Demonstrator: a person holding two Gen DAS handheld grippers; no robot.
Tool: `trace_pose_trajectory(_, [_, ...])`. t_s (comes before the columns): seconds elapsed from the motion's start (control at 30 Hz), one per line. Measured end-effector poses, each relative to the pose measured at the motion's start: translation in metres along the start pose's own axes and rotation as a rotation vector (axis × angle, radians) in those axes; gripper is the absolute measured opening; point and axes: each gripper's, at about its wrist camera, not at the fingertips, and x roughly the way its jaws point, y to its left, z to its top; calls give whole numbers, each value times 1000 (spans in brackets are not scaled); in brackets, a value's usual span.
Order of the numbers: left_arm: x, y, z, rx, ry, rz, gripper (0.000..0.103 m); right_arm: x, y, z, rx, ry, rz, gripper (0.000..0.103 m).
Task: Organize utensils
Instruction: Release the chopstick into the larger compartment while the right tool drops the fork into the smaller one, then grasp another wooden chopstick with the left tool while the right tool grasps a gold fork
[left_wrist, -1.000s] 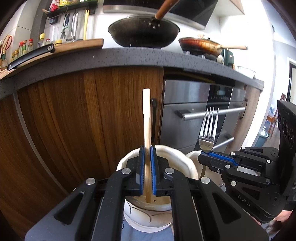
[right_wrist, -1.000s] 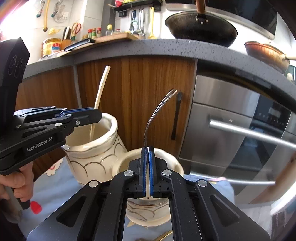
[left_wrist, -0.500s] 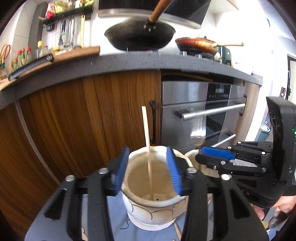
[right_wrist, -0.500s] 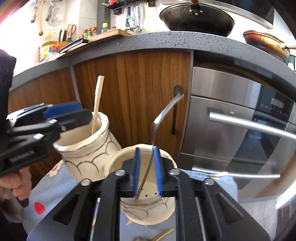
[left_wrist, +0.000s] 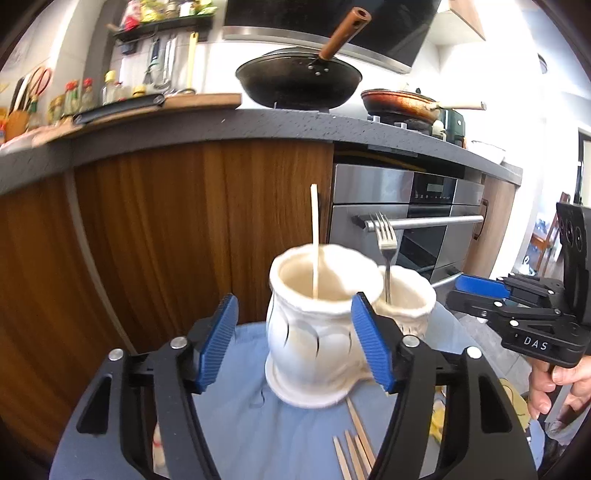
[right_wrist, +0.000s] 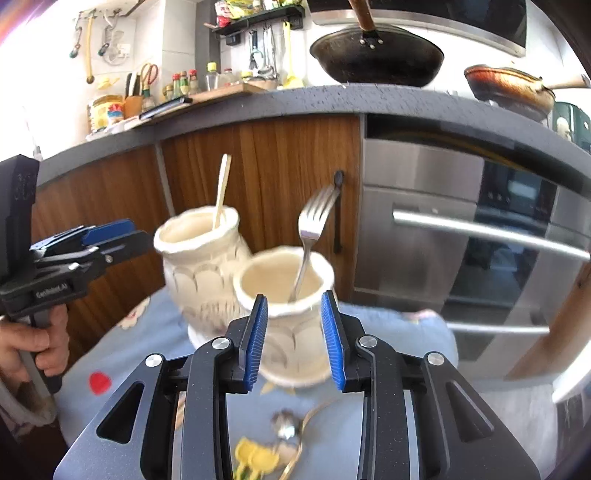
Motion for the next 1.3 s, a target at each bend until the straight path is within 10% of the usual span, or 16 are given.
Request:
trace_pose_trajectory(0.73, [2, -23, -123, 63, 361, -50, 46, -14, -1, -97, 94, 189, -38, 29])
trace_pose_trajectory(1.3, [7, -36, -132, 130, 416, -54, 33, 11, 5, -106, 69, 328, 12, 14])
